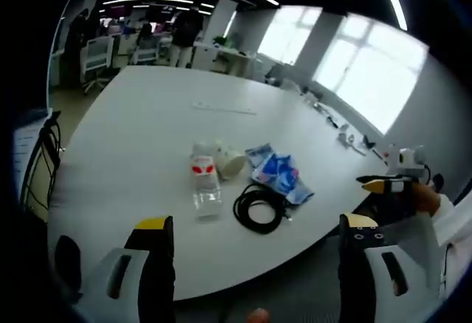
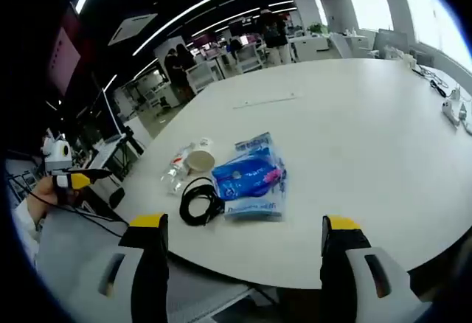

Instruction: Arrange the tabletop items into an orderly group along one side of the table until the central work area is clear of visible clutter.

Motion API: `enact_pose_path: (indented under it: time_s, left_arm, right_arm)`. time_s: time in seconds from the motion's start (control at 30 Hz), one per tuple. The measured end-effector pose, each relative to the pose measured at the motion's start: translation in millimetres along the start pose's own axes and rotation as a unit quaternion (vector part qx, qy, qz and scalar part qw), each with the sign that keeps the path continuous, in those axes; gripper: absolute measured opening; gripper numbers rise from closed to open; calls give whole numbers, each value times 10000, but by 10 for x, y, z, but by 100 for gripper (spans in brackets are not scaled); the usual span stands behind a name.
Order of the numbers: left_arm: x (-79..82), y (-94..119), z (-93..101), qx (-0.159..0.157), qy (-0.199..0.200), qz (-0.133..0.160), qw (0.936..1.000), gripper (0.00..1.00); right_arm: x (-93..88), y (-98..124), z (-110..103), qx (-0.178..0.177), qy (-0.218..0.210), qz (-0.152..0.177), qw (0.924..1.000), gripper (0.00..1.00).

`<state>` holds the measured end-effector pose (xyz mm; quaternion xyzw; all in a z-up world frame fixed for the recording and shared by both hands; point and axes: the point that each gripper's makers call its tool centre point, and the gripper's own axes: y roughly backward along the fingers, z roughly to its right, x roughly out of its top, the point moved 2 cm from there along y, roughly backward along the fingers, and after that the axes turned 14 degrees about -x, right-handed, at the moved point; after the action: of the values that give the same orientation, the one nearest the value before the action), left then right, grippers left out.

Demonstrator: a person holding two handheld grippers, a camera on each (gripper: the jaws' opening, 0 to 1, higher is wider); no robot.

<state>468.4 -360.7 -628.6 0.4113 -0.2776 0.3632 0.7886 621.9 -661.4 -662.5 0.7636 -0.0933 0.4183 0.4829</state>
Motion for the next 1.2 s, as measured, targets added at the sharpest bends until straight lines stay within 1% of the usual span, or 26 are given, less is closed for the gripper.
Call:
enact_pose_path:
  time_s: [0.4,0.47,0.57,0.87,1.03,1.2]
  left_arm:
    - [-29,18,6,37,71,42,10000,89]
    - [-27,23,17,39,72,53,10000,89]
    - [-21,31,28,60,40,57,10000,89]
    - [-16,44,42,48,27,28,10000,89]
    - [-3,36,59,36,-35,-16,10000,89]
    - [3,59,80,66,-49,-16,10000,89]
  right_arm:
    - [-30,1,21,9,33,-64,10000,83]
    - [-39,18,20,1,59,-75,10000,80]
    - [-42,14,29,12,81,-76,9999,80]
    - [-79,39,-18,79,120,-104,9998,80]
    - [-52,41,-22,73,208,-111,9997,80]
    - [23,58,-33,82,313,-110,9994,80]
